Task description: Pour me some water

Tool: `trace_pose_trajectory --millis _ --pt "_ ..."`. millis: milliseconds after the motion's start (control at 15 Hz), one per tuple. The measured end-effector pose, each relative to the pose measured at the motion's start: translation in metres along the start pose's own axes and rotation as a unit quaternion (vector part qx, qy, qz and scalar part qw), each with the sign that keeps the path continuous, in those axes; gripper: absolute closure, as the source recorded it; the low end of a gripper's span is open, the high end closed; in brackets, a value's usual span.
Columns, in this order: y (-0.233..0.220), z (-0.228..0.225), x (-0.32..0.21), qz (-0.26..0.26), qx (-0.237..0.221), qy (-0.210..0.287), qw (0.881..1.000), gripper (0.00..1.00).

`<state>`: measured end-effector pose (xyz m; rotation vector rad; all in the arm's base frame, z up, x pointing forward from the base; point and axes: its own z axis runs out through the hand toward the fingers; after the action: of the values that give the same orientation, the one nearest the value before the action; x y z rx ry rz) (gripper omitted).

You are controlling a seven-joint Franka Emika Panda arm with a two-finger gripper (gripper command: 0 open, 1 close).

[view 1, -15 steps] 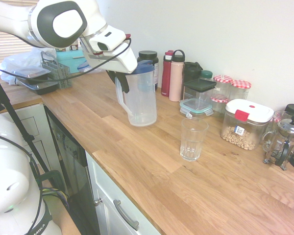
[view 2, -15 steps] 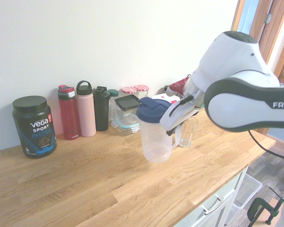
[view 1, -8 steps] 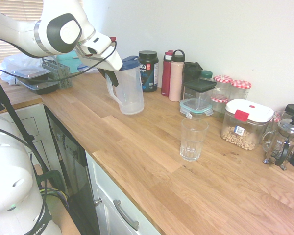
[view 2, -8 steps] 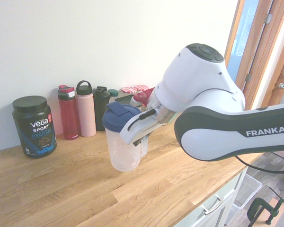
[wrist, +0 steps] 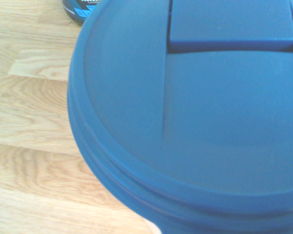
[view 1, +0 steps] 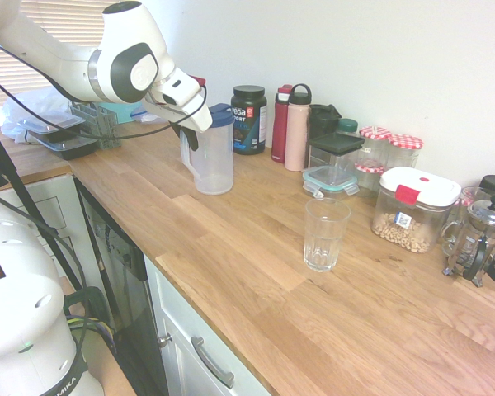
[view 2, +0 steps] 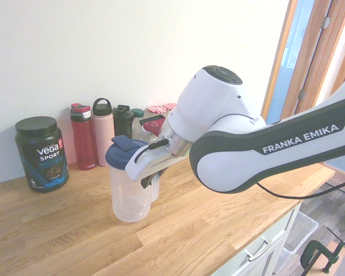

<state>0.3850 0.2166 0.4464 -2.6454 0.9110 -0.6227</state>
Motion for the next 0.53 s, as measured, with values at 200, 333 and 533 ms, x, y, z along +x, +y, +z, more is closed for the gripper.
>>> trace_pose_trajectory --millis 200,333,533 --pt "-0.0018 0.0058 0.0048 0.002 -0.005 -0.004 1.000 0.00" --pt "-0.0051 0.0070 0.0038 0.001 -0.005 -0.007 1.000 0.00" --pt "-0.0076 0.0069 -0.0006 0.000 -0.005 -0.009 1.000 0.00"
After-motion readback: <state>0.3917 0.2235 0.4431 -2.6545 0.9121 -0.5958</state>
